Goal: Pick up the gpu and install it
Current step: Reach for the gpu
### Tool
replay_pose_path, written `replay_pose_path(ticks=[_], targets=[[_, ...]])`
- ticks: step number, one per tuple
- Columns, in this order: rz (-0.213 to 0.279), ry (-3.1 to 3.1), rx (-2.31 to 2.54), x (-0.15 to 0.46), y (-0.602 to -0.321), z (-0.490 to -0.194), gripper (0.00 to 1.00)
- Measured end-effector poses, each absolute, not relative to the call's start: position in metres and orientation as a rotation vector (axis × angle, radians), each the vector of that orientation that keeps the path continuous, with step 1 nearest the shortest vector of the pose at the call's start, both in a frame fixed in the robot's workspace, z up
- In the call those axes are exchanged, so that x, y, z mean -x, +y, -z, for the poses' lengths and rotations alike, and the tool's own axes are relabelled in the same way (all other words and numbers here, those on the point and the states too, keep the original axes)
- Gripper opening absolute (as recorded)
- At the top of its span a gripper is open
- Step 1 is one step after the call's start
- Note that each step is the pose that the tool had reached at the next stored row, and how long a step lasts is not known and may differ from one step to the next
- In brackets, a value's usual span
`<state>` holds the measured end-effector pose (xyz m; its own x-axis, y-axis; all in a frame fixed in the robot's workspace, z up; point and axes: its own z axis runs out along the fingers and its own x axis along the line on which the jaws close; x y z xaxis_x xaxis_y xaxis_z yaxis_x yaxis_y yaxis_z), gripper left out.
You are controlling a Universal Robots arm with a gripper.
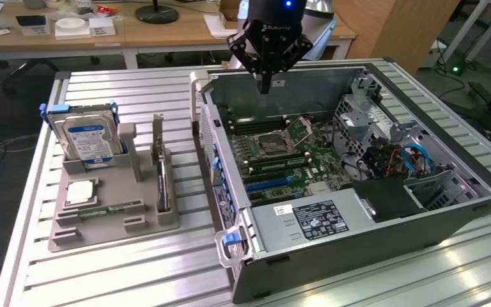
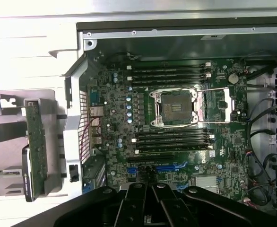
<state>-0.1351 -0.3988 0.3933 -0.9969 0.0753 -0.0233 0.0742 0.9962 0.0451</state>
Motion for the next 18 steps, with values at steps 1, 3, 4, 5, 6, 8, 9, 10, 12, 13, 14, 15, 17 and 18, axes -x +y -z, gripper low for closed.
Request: replay_pose_path(ticks=[1, 3, 4, 5, 6, 8, 9, 10, 12, 13, 14, 15, 17, 18], targets=[[-0.069, 3.114, -0.117, 0.136, -0.399, -0.393, 0.10], [-0.069, 3.114, -0.117, 0.137, -0.399, -0.393, 0.10], [-0.069, 3.114, -0.117, 0.138, -0.399, -0.393, 0.10], [-0.069, 3.114, -0.117, 0.139, -0.399, -0.393, 0.10], [-0.069, 3.114, -0.116, 0.139, -0.399, -0.393, 0.10], [-0.069, 3.114, -0.117, 0.141, -0.399, -0.393, 0.10], [-0.069, 3.114, -0.117, 0.142, -0.399, -0.393, 0.10], [-0.069, 3.114, -0.117, 0.143, -0.399, -0.393, 0.10], [-0.069, 3.114, -0.117, 0.144, -0.399, -0.393, 0.10], [-0.069, 3.114, -0.117, 0.145, -0.399, -0.393, 0.10], [-0.069, 3.114, -0.117, 0.146, -0.399, -0.393, 0.10], [-0.069, 3.114, -0.117, 0.146, -0.399, -0.393, 0.10], [-0.069, 3.114, -0.117, 0.148, -0.399, -0.393, 0.10], [-0.069, 3.114, -0.116, 0.148, -0.399, -0.393, 0.10]])
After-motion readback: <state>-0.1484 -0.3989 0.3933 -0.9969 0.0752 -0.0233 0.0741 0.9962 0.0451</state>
